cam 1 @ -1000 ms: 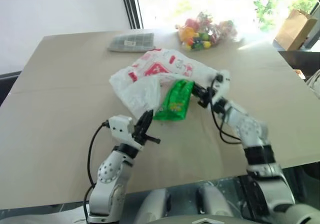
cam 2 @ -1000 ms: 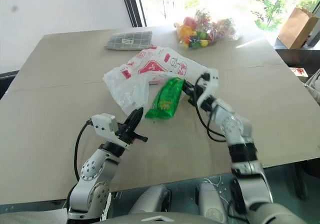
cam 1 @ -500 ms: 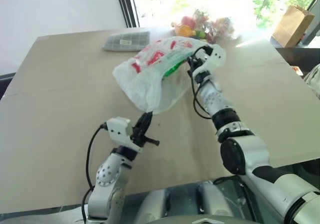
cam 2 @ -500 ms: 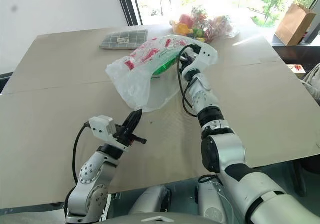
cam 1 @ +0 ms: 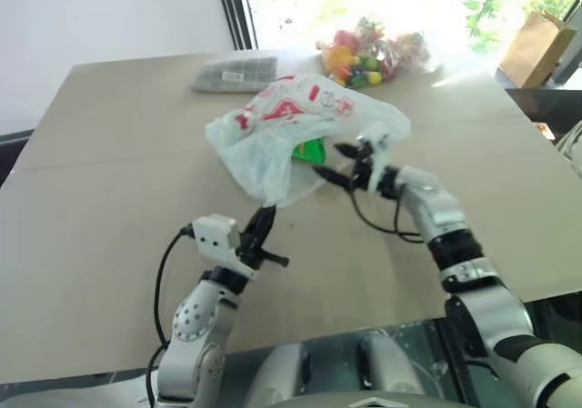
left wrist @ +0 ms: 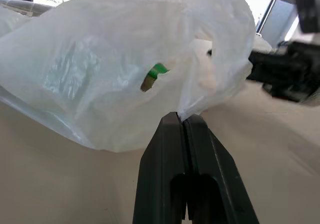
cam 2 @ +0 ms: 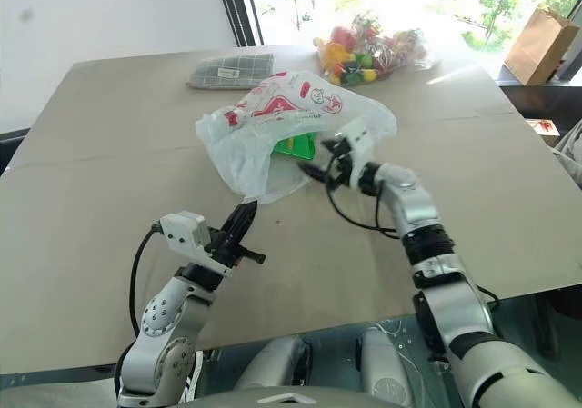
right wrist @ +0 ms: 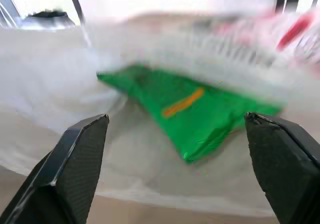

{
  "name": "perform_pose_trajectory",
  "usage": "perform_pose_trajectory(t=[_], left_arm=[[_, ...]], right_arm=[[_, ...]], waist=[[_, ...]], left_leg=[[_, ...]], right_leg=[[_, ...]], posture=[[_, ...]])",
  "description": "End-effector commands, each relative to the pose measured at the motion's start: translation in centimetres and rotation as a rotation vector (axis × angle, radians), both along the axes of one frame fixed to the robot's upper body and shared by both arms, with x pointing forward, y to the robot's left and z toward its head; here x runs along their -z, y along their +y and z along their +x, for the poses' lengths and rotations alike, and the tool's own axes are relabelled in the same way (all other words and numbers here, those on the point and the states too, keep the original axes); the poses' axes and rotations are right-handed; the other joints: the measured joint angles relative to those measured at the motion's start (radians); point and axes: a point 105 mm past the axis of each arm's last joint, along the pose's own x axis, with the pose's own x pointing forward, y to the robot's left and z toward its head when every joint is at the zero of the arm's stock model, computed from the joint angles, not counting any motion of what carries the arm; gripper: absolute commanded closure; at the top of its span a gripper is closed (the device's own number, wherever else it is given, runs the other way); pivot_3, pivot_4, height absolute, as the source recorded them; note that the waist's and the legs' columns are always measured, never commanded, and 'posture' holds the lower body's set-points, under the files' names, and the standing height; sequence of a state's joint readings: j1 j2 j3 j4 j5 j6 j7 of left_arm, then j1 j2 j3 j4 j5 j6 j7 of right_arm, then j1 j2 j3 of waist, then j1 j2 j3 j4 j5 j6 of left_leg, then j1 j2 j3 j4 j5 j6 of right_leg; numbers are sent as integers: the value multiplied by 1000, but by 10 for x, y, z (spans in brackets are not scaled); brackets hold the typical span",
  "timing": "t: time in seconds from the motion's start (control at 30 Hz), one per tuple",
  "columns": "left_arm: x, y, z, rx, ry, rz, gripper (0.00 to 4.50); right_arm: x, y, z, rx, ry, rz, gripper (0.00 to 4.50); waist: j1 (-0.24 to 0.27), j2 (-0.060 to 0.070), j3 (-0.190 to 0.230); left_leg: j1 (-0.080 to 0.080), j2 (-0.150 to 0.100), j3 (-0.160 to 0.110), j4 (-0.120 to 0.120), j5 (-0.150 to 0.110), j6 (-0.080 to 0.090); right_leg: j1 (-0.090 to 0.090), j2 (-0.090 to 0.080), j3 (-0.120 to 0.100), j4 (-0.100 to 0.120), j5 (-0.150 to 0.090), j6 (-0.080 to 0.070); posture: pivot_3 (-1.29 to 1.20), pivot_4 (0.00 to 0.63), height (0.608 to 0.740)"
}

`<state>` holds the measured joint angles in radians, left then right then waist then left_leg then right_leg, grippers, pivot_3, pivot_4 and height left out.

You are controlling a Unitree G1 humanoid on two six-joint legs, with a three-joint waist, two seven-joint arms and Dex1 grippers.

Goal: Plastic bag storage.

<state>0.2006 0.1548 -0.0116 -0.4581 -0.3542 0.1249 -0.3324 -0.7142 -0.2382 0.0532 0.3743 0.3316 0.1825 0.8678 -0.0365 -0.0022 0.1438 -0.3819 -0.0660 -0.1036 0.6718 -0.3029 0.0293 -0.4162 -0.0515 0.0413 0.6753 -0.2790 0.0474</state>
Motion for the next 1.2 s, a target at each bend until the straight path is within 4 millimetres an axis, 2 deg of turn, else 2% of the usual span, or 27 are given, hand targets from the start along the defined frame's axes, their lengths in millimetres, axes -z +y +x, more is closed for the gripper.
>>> perform_pose_trajectory(t=[0.03,0.07,0.13,0.2,0.37,0.43,0.6,0.7,0.9,0.93,0.97,1.1,1.2], left_arm=[[-6,0,-1,10,-28,11,4500],[-6,0,0,9,-28,12,4500],[-5,-1,1,12,-22,9,4500],[-5,-2,3,22,-22,15,4500],[-8,-2,11,26,-39,26,4500],[-9,-2,15,37,-46,33,4500],[-11,-3,21,38,-58,38,4500],[-12,-4,22,36,-63,38,4500],[-15,0,24,10,-81,45,4500],[-15,1,25,7,-82,45,4500],[-16,1,25,2,-84,46,4500],[-20,6,26,-28,-92,18,4500],[-29,17,33,-74,-111,2,4500]], right_arm=[[-24,-22,-15,25,-157,-8,76],[-26,-27,-15,56,-179,-19,76],[-55,-48,-1,282,-348,53,76],[-64,-64,10,432,-395,66,76],[-31,-90,35,597,-274,-38,76],[-10,-99,44,633,-138,-22,76],[7,-95,51,600,9,43,76],[7,-101,59,653,47,70,76],[4,-89,64,598,65,112,76],[6,-88,64,592,68,102,592],[8,-87,64,590,75,93,860],[15,-86,63,566,97,79,2872],[12,-87,61,553,104,102,4391]], waist=[[-1,0,0],[-2,0,0],[-6,0,0],[-6,0,0],[3,-1,-1],[3,-1,-1],[-5,-1,0],[-6,-1,0],[-5,-1,0],[-5,-1,0],[-5,-1,0],[-5,-1,0],[-4,-1,0]], left_leg=[[0,0,0,0,0,0],[0,0,0,0,0,0],[1,0,2,0,0,0],[2,0,4,0,0,0],[2,0,4,1,0,0],[2,-1,4,1,0,0],[2,0,5,1,0,0],[2,0,5,1,0,0],[2,0,5,1,0,0],[2,0,5,1,0,0],[2,0,5,1,0,0],[2,0,5,1,0,0],[2,0,5,1,0,0]], right_leg=[[0,0,0,0,0,0],[0,0,1,0,0,0],[0,0,2,0,0,0],[0,0,2,2,0,0],[1,0,1,2,0,0],[1,0,1,2,0,0],[0,1,2,2,0,0],[0,1,2,2,0,0],[0,1,2,2,0,0],[0,1,2,2,0,0],[0,1,2,2,0,0],[0,0,2,2,0,0],[0,0,2,2,0,0]], posture=[[0,150,740],[0,150,740],[0,150,740],[0,150,740],[0,150,740],[0,150,740],[0,150,740],[0,150,740],[0,150,740],[0,150,740],[0,150,740],[0,150,740],[0,150,740]])
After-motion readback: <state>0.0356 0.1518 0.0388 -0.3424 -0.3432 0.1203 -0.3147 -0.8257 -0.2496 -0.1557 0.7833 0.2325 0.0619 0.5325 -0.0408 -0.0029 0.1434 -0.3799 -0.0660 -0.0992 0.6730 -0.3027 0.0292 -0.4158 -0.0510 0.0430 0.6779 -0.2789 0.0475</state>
